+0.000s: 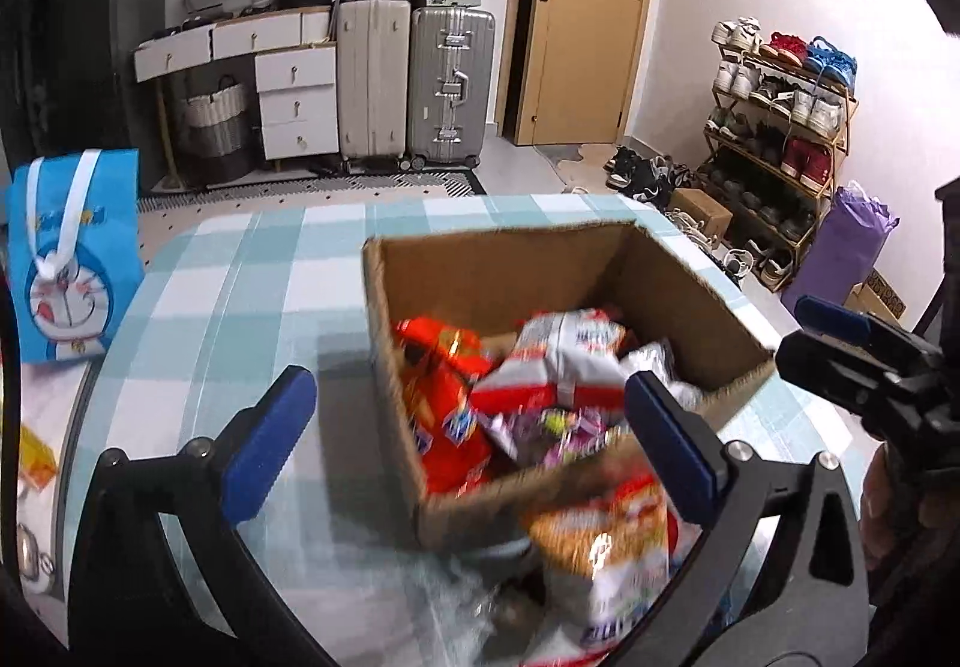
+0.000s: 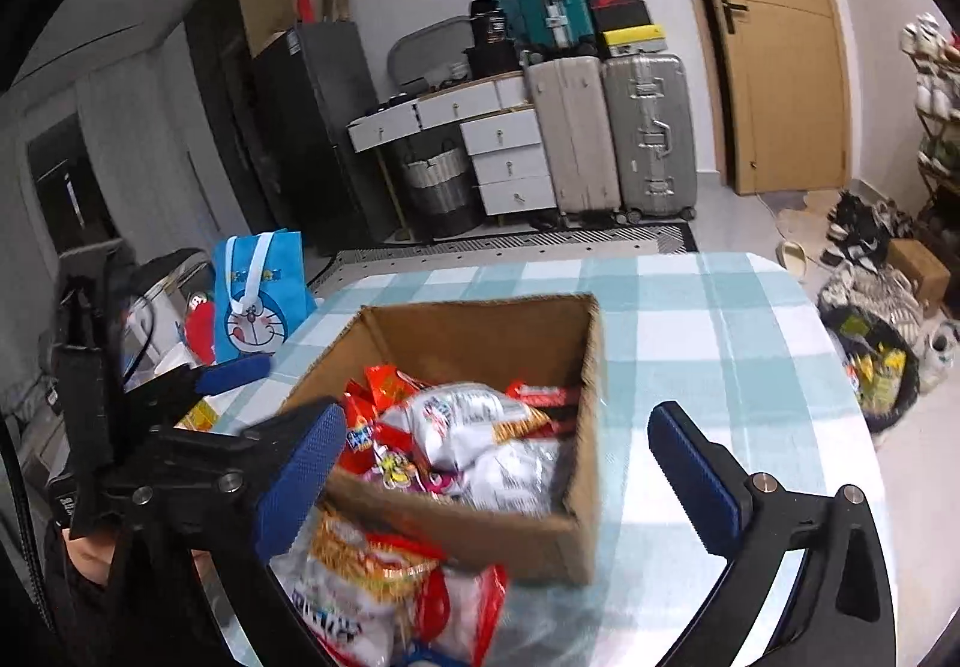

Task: Organize snacks
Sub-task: 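Withdraw both grippers from the box back toward the snack pile, then grasp the blue Oreo pack with the right gripper while the left grasps the white-red noodle bag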

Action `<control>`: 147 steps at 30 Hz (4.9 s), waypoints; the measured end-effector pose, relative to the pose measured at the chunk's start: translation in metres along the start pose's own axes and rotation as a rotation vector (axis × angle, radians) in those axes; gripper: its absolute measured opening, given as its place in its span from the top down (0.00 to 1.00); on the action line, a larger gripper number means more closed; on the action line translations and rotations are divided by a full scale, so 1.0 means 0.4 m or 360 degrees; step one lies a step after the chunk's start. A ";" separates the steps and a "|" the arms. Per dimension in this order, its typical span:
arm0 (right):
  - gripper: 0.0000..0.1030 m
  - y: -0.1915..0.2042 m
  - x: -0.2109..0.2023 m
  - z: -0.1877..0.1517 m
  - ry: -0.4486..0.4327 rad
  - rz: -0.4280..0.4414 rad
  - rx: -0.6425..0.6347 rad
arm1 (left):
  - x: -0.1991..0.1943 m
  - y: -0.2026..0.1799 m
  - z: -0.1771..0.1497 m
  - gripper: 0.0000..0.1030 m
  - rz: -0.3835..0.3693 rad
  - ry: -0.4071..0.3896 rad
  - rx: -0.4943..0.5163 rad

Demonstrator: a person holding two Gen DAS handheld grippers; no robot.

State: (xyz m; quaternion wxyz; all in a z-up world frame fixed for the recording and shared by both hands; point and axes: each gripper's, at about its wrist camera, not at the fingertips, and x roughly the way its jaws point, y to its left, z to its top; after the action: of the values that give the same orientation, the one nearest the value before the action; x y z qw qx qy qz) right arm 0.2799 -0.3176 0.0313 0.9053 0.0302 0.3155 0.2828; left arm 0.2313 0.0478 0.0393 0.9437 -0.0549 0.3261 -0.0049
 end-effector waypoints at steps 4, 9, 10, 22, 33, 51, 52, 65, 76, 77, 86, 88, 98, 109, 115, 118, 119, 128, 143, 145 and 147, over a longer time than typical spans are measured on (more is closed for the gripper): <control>0.01 0.000 -0.010 -0.047 0.0069 -0.0010 -0.0019 | -0.045 0.018 -0.056 0.00 0.0029 0.0010 -0.0048; 0.00 0.023 -0.018 -0.125 0.0160 -0.0035 -0.0092 | -0.095 0.023 -0.123 0.00 0.0029 0.0014 -0.0077; 0.00 0.026 -0.020 -0.142 0.0175 -0.0044 -0.0103 | -0.100 0.021 -0.136 0.00 0.0040 0.0022 -0.0074; 0.00 0.032 -0.040 -0.244 0.0295 -0.0089 -0.0129 | -0.110 -0.027 -0.227 0.00 0.0065 0.0090 0.0040; 0.00 0.017 -0.029 -0.258 0.0399 -0.0081 -0.0129 | -0.117 -0.053 -0.229 0.00 0.0038 0.0133 0.0111; 0.00 0.085 0.049 -0.326 0.0618 -0.0026 -0.0290 | -0.100 -0.041 -0.235 0.00 0.0054 0.0170 0.0112; 0.00 0.085 0.051 -0.327 0.0625 -0.0039 -0.0296 | -0.100 -0.041 -0.235 0.00 0.0054 0.0169 0.0113; 0.00 0.038 0.036 -0.323 0.0691 -0.0077 -0.0371 | -0.097 -0.045 -0.240 0.00 0.0040 0.0181 0.0124; 0.00 0.003 0.018 -0.310 0.0664 -0.0135 -0.0338 | -0.095 -0.046 -0.242 0.00 0.0037 0.0190 0.0130; 0.00 0.005 0.018 -0.309 0.0648 -0.0125 -0.0327 | -0.097 -0.048 -0.243 0.00 0.0036 0.0190 0.0131; 0.01 0.019 0.042 -0.330 0.0685 -0.0131 -0.0331 | -0.092 -0.054 -0.248 0.00 0.0032 0.0203 0.0140; 0.02 0.018 0.042 -0.333 0.0689 -0.0153 -0.0356 | -0.092 -0.054 -0.249 0.00 0.0029 0.0207 0.0137; 0.18 -0.005 0.031 -0.327 0.0689 -0.0118 -0.0339 | -0.092 -0.054 -0.248 0.00 0.0029 0.0207 0.0134; 0.50 0.009 0.019 -0.327 0.0654 -0.0025 -0.0319 | -0.091 -0.053 -0.248 0.00 0.0024 0.0209 0.0133; 0.56 0.005 0.005 -0.319 0.0635 -0.0015 -0.0315 | -0.095 -0.054 -0.248 0.00 0.0019 0.0193 0.0123; 0.56 0.002 -0.005 -0.314 0.0622 -0.0018 -0.0326 | -0.095 -0.054 -0.248 0.00 0.0012 0.0196 0.0120; 0.56 0.000 -0.009 -0.312 0.0617 -0.0022 -0.0327 | -0.094 -0.056 -0.249 0.00 0.0004 0.0196 0.0119; 0.56 -0.038 -0.043 -0.289 0.0555 -0.0063 -0.0276 | -0.073 -0.077 -0.246 0.00 -0.0060 0.0237 0.0098; 0.56 -0.063 -0.078 -0.263 0.0475 -0.0051 -0.0223 | 0.019 -0.150 -0.245 0.02 -0.0086 0.0333 0.0147; 0.56 -0.063 -0.079 -0.264 0.0472 -0.0051 -0.0219 | 0.024 -0.149 -0.247 0.11 -0.0109 0.0329 0.0123; 0.56 -0.062 -0.079 -0.264 0.0472 -0.0049 -0.0217 | 0.028 -0.143 -0.249 0.27 -0.0149 0.0327 0.0107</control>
State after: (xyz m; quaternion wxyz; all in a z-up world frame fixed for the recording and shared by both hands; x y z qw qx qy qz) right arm 0.2098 -0.3684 -0.0413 0.8530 -0.0782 0.4263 0.2909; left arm 0.1801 -0.0197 -0.0393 0.9054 -0.0376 0.4178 -0.0654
